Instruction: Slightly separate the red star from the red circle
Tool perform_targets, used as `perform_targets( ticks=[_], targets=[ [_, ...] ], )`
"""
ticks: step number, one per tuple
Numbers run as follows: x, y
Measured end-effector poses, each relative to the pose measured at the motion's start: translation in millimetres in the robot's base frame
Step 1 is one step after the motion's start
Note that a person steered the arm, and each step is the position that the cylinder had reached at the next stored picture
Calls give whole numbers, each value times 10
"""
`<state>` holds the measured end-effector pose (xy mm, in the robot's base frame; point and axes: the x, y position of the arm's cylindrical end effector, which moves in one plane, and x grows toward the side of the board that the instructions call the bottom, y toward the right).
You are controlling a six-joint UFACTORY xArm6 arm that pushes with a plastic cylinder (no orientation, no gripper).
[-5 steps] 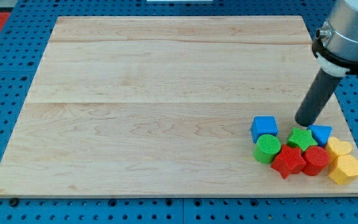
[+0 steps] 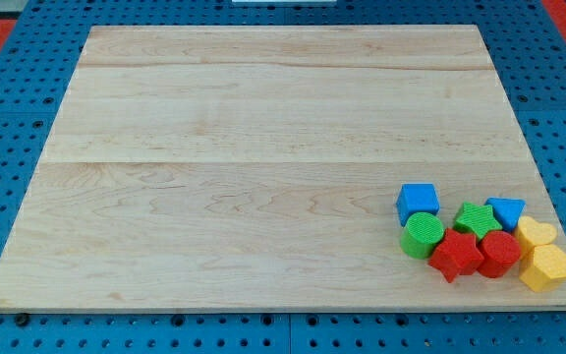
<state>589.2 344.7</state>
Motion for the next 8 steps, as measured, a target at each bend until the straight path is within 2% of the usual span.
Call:
perform_targets(
  ticks=[1, 4, 8],
  targets=[
    [273, -51],
    [277, -504],
    [238, -770]
  ],
)
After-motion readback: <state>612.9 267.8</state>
